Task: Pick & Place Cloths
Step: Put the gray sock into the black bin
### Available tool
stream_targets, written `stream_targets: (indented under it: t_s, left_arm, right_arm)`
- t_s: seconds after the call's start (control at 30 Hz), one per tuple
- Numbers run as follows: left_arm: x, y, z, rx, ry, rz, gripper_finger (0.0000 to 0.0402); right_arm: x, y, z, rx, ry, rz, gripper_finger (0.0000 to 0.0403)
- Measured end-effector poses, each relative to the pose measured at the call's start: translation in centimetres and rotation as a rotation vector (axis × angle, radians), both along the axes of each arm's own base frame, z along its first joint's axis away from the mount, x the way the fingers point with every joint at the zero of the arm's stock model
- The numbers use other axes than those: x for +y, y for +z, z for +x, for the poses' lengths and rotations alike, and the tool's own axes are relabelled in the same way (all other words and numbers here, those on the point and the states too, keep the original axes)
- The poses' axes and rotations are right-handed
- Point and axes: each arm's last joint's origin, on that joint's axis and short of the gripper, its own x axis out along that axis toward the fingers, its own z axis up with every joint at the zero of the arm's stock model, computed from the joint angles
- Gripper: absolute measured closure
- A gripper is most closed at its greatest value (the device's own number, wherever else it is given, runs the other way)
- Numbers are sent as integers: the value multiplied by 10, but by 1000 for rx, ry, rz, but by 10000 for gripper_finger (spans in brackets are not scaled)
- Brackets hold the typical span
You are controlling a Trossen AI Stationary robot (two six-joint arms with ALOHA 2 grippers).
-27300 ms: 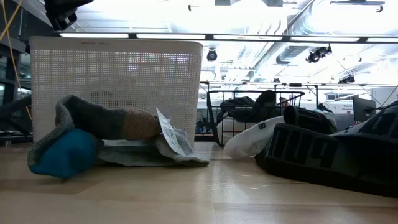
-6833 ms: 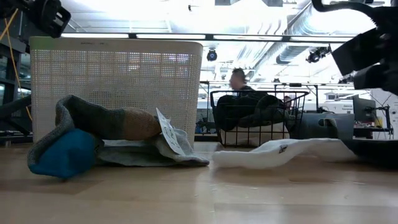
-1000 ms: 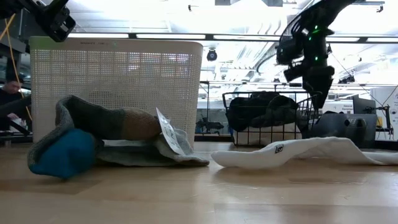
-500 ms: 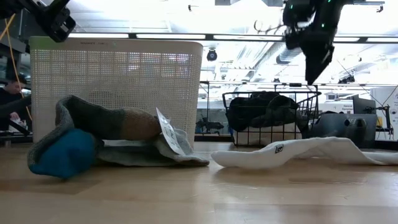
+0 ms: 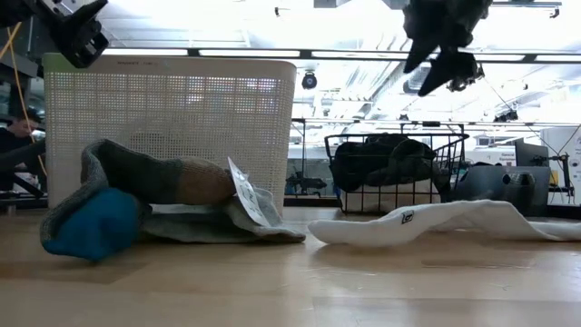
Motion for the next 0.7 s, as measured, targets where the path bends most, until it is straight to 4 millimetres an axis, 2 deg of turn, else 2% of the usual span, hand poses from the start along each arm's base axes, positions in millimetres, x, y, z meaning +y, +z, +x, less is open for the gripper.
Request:
stream_targets:
  t_s: [0.27,0.7]
  left_arm:
    - [-6,-17,16,157,5,126,78]
    - [-19,-50,51,392,0,285,78]
  right_arm:
    - [36,4,11,-74,-6,26,76]
    - [86,4,10,-88,93,2,76]
